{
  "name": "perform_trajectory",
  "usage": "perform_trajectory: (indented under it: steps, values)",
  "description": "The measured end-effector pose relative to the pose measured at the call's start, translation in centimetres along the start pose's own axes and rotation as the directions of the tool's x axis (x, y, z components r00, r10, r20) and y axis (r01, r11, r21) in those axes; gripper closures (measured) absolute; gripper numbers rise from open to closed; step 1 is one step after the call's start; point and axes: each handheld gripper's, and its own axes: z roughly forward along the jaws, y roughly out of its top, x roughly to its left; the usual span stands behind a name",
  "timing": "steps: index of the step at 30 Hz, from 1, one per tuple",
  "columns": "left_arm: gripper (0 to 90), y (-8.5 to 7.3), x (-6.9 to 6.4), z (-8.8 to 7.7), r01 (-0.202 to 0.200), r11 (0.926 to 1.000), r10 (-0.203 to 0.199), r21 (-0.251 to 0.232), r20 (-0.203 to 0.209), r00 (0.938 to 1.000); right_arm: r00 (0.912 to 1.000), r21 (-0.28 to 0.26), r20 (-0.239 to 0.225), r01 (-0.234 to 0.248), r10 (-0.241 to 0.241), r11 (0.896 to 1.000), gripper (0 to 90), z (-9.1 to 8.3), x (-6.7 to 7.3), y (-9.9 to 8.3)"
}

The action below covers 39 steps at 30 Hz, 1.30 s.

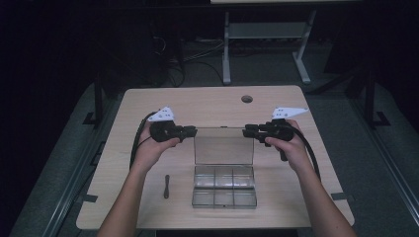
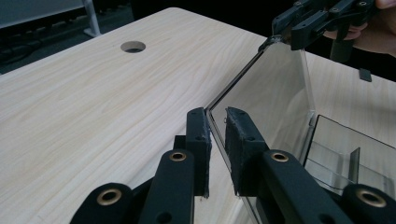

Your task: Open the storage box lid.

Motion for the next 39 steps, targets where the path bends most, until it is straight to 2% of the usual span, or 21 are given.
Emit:
perform_trajectory:
  steps: [7, 14, 15, 19, 22, 39]
  values:
    - [72.4, -0.6, 0.4, 0.9, 0.003, 0.9991, -0.003, 0.043, -0.009, 1.0000, 0.9997, 0.006, 0.007, -0.024, 0.024, 1.000, 67.2, 0.4, -0.6, -0.3]
    - [62.1, -1.2, 1.0, 0.6, 0.031, 0.9987, -0.029, 0.041, -0.038, 0.9989, 0.9993, 0.013, 0.010, -0.036, 0.036, 0.999, 66.4, 0.8, -1.0, -0.5]
    - [60.1, -1.2, 1.1, 0.6, 0.025, 0.9987, -0.023, 0.044, -0.044, 0.9988, 0.9992, 0.011, 0.012, -0.038, 0.038, 0.999, 66.2, 0.9, -1.0, -0.5]
    - [55.9, -1.5, 1.2, 0.5, 0.044, 0.9975, -0.042, 0.056, -0.042, 0.9982, 0.9990, 0.017, 0.013, -0.043, 0.043, 0.999, 65.7, 1.0, -1.2, -0.6]
    - [52.0, -1.5, 1.1, 0.6, 0.040, 0.9977, -0.038, 0.054, -0.041, 0.9984, 0.9989, 0.018, 0.013, -0.045, 0.045, 0.999, 65.4, 1.1, -1.4, -0.7]
    - [49.9, -2.3, 0.9, 1.2, 0.044, 0.9952, -0.041, 0.087, -0.032, 0.9986, 0.9961, 0.040, 0.025, -0.086, 0.085, 0.995, 62.5, 1.9, -2.5, -1.6]
